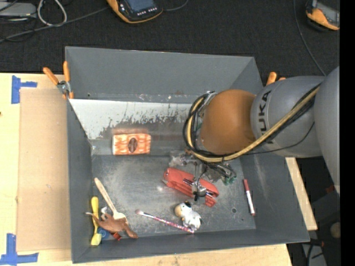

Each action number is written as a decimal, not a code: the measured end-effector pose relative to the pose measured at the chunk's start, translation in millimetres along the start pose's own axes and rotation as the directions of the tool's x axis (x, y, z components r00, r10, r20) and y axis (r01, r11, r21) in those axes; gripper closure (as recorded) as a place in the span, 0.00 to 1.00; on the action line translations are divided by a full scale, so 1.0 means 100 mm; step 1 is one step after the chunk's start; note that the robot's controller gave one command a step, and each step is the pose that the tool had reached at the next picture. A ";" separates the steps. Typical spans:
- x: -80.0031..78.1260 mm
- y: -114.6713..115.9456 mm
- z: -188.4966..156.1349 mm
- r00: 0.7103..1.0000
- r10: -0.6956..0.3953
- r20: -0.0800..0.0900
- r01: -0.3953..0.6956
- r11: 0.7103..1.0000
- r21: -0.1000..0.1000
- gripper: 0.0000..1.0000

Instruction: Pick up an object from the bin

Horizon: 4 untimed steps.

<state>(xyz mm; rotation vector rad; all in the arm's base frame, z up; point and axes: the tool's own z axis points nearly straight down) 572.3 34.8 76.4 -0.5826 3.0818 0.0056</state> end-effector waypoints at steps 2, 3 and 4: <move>0.35 -0.49 0.05 0.971 0.241 -0.002 -0.241 0.971 -0.002 1.00; 0.33 -0.57 -0.53 0.965 0.264 -0.009 -0.264 0.965 -0.003 1.00; 0.20 -0.46 -1.28 0.962 0.274 -0.012 -0.274 0.962 -0.003 1.00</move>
Offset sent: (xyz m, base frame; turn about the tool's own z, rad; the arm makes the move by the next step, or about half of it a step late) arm 0.0000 0.0000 0.0000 0.0000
